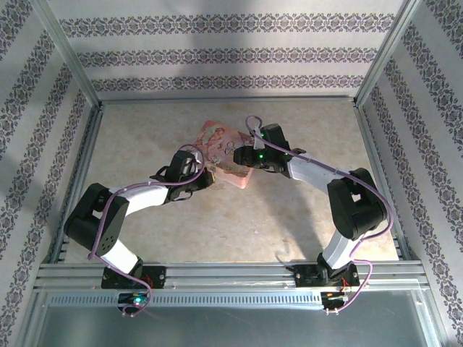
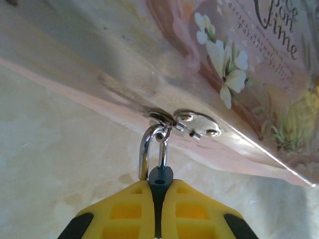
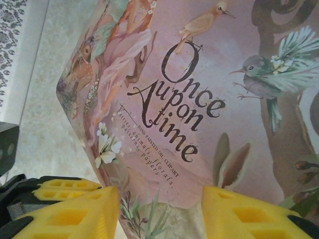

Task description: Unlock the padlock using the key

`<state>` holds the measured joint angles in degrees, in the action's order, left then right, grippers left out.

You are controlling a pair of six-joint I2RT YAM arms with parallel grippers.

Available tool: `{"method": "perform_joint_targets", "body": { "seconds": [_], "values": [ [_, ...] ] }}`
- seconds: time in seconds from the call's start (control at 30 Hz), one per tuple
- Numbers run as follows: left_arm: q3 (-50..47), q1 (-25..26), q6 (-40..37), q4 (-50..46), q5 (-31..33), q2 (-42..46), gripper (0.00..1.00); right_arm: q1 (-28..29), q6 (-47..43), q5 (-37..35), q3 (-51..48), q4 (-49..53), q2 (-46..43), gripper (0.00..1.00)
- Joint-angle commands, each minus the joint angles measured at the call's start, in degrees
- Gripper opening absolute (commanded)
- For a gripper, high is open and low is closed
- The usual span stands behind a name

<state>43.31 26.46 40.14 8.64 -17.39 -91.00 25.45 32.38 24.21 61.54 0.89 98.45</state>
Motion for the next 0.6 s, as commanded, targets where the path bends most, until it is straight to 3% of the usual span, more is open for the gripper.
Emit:
{"method": "perform_joint_targets", "body": {
  "seconds": [0.0, 0.57],
  "values": [
    [2.0, 1.5, -5.9, -10.0, 8.8, -0.7, 0.0, 0.3, -1.6, -4.2, 1.1, 3.6, 1.3, 0.48],
    [11.6, 12.6, -15.5, -21.0, 31.3, -8.3, 0.0, 0.7, -2.5, -7.0, 1.6, 5.0, 3.1, 0.48]
  ]
}}
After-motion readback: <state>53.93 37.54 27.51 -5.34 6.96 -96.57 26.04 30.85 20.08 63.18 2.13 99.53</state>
